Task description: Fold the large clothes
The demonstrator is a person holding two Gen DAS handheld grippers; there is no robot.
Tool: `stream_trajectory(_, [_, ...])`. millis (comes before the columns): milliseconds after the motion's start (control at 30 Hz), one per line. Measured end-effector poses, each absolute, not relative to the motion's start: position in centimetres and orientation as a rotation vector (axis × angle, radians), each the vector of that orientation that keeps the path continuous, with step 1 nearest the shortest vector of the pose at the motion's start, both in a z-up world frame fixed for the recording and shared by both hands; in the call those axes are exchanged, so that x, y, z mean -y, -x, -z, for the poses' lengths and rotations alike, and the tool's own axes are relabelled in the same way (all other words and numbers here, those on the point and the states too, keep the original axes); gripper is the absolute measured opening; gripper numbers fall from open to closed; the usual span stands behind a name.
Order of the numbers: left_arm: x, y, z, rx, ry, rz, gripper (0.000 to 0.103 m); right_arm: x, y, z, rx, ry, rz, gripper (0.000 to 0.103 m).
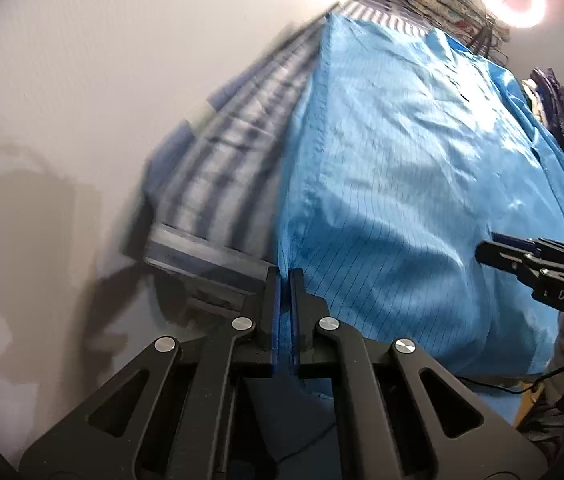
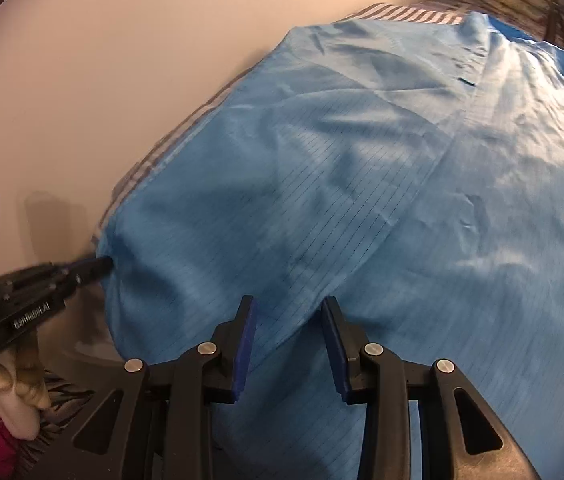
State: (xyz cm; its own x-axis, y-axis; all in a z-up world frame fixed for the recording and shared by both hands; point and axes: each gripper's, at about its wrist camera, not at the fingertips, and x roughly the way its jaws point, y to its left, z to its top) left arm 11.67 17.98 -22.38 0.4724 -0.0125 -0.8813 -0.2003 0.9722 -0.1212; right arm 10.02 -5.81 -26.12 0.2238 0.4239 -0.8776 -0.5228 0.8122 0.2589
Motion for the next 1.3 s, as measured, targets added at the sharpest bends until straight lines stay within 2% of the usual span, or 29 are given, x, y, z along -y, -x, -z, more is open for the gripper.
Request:
stream_trajectory(67, [-19.0,-11.7,21.7,-1.065,0.265,-0.106,0.007,6.5,-9.8,25.3,-1.149,0.087,-0.65,0.036])
stream_trajectory(133, [-19.5,-11.9,21.0,-1.053,0.297,-0.079,0.022,7.4,-10.1,24.8,-1.137,0.047,-0.64,0.036])
stream_trajectory(167, [-19.6,-12.1,20.8,-1.045,0.305,-0.069,0.043,7.6,-10.1,24.6,-1.13,0.035,-0.638,0.036])
stream_trajectory(200, [-19.7,-12.3,20.5,-1.032,0.319,-0.051,0.052,7.6,-10.2,24.4,-1.121,0.029,-0.642,0.036])
stream_trajectory(433, [-19.8,-16.4,21.1,-1.064,0.303,-0.023,0.052,5.8,-10.0,25.6,-1.135,0.074,-0.674,0.036])
stream_trajectory(633, [-19.3,-18.0,23.3,-1.107,0.287,-0.025,0.05,5.8,-10.5,27.1,-1.164,0.047,-0.668,0.036])
stream_trajectory(733, [-19.0,-18.5,23.7,-1.11,0.297,-0.005,0.028,5.5,-10.6,27.3,-1.164,0.057,-0.67,0.036])
stream_trajectory(800, [-18.6,-18.9,23.6,-1.108,0.285,0.018,0.004,5.4,-10.6,27.3,-1.164,0.058,-0.671,0.036])
stream_trajectory(1000, [-17.2,-18.4,21.3,-1.05,0.237,0.042,0.0,5.8,-11.5,27.1,-1.197,0.016,-0.694,0.036])
stream_trajectory(1100, [-16.2,-17.7,19.4,-0.993,0.182,0.042,0.0,6.5,-13.3,24.6,-1.169,-0.053,-0.714,0.036])
stream_trajectory(1233, [-15.0,-17.2,18.0,-0.946,0.136,0.056,0.0,6.1,-17.0,20.9,-1.125,-0.145,-0.736,0.06])
stream_trajectory(1300, [-14.3,-17.1,17.8,-0.934,0.111,0.062,0.0,4.8,-18.8,19.6,-1.117,-0.139,-0.751,0.061])
